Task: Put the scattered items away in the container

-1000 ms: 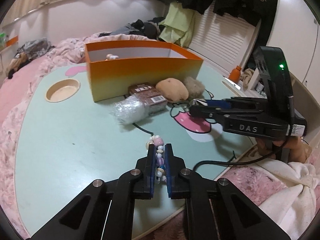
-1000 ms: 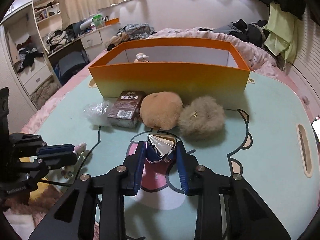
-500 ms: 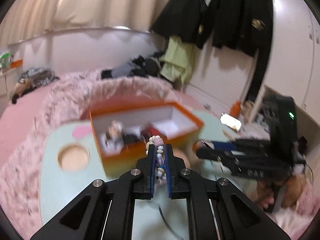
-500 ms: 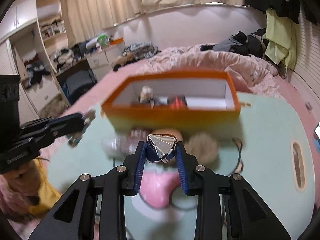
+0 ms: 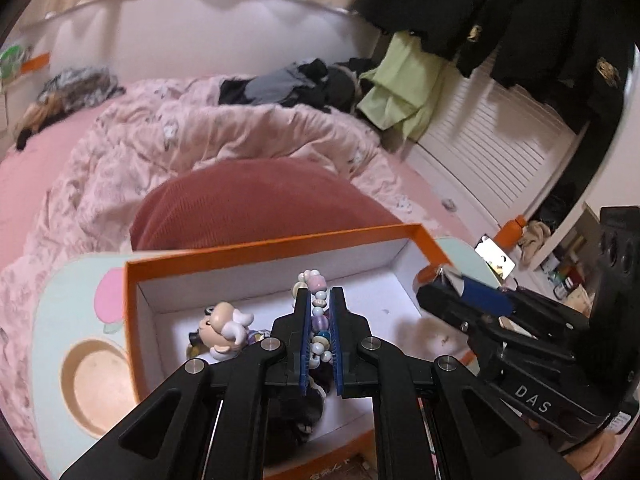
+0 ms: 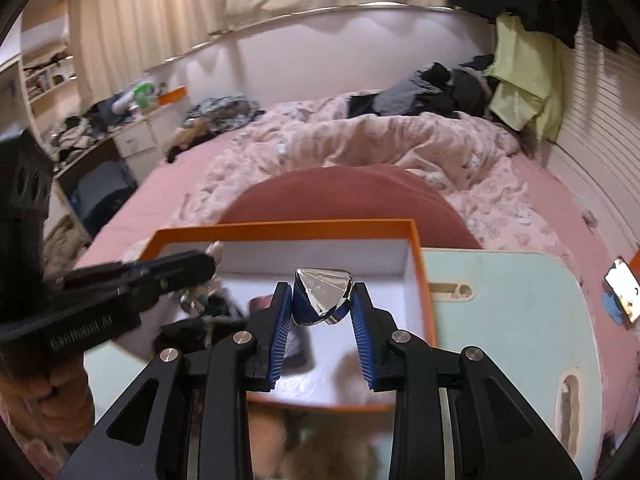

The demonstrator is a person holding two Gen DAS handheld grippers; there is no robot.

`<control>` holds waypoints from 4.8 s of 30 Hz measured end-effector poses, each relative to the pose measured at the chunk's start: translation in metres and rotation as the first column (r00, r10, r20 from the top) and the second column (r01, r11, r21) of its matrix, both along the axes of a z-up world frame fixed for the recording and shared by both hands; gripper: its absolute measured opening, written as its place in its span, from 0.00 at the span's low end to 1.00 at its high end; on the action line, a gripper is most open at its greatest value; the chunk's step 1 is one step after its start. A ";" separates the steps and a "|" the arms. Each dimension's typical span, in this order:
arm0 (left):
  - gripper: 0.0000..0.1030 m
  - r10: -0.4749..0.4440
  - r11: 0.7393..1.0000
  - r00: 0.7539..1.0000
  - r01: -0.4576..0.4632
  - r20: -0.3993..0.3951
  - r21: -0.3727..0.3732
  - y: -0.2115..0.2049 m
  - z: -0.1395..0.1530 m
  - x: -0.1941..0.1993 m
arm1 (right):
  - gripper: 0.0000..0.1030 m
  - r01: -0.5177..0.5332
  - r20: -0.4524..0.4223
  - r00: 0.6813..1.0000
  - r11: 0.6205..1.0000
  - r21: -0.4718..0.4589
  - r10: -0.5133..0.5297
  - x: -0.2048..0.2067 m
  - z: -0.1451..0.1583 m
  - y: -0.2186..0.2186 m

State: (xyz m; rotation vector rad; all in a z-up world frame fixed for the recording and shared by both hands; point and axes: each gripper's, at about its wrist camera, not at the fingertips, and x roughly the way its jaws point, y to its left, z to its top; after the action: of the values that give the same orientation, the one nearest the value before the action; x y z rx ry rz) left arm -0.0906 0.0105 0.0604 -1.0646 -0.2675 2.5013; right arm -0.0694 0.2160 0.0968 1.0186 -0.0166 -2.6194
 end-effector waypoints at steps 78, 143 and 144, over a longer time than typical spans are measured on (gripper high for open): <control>1.00 0.022 0.939 0.999 -0.037 -0.047 -0.341 0.005 -0.069 0.165 | 1.00 -0.050 0.167 0.986 0.980 0.193 0.018 0.126 -0.071 0.025; 0.34 0.054 0.967 0.981 -0.098 -0.186 -0.235 -0.053 -0.006 0.155 | 0.75 0.048 0.101 0.994 0.998 0.028 -0.050 0.108 -0.045 0.043; 0.34 0.053 0.968 0.981 -0.095 -0.185 -0.230 -0.053 -0.005 0.155 | 0.73 0.051 0.109 0.993 0.999 0.017 -0.053 0.102 -0.044 0.042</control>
State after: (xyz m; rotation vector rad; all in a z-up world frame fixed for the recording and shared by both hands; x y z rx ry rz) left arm 0.0643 -0.0427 0.0550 -0.9239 0.0483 2.7276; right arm 0.0328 0.2580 0.0531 1.1804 -0.0516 -2.6104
